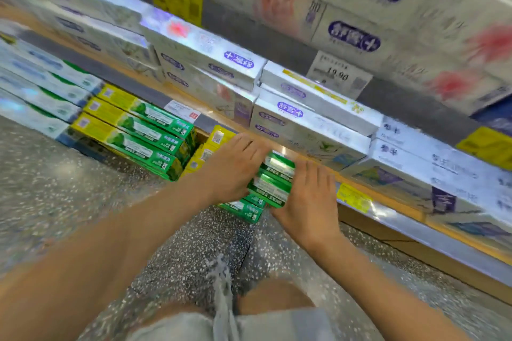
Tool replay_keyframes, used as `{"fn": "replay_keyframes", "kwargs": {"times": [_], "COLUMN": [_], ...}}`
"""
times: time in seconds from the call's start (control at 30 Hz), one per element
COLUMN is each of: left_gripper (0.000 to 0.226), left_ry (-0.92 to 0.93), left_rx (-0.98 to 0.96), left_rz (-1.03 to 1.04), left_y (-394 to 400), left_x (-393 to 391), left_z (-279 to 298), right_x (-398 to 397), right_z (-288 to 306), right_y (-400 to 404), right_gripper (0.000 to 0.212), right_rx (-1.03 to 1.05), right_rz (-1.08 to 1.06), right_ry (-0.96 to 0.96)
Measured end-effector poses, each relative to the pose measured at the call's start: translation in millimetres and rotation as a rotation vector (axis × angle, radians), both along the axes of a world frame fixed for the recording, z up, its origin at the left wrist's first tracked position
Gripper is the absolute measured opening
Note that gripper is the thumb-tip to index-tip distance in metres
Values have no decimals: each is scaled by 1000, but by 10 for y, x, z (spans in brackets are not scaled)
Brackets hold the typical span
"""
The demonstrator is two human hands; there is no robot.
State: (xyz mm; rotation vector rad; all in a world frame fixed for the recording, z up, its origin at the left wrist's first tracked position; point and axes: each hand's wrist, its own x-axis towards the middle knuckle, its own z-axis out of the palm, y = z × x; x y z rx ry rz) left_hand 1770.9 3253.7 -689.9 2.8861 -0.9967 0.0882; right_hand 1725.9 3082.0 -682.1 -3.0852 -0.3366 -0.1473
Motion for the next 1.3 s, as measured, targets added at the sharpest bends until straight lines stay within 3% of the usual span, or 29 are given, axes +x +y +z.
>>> {"fn": "replay_keyframes", "kwargs": {"times": [0.13,0.27,0.47,0.6,0.8,0.93,1.0,1.03,1.1,1.17,1.2,1.3], "left_gripper": [89,84,87,72,65,73,80,84,88,92,94,85], "left_ry": [74,83,-63,-207,-506,-625,-701,-742,-787,-834,-849,-826], "left_rx": [-55,55,148,94,86,74,32,17,-6,-34,-57,-137], "left_rz": [26,110,362,500,787,1058,1204,1266,1385,1498,1545,1638], "left_y": [69,390,1023,1298,1426,1556,1615,1630,1649,1692,1716,1849], "left_x": [-197,-313,-499,-895,-1764,-2494,-2886,-3093,-3500,-3863,-4020,-4383], "left_z": [1109,2651,5293,6746,8184,8691,8868,8931,9009,9038,9041,9003], "right_x": [-122,-69,177,149,-203,-673,-950,-1117,-1470,-1845,-2042,-2658], "right_z": [1187,2598,5031,6439,7967,8516,8682,8766,8891,8958,8966,8932], "right_y": [-17,239,883,1175,1554,1932,2123,2205,2358,2520,2609,3009], "right_gripper": [91,93,98,94,88,99,101,102,105,99,91,72], "right_rx": [3,14,95,189,257,526,816,991,1245,1319,1333,1401], "right_rz": [69,199,441,671,871,875,897,920,917,903,919,996], "right_ry": [19,29,-163,-404,-655,-658,-491,-306,266,798,968,1170]}}
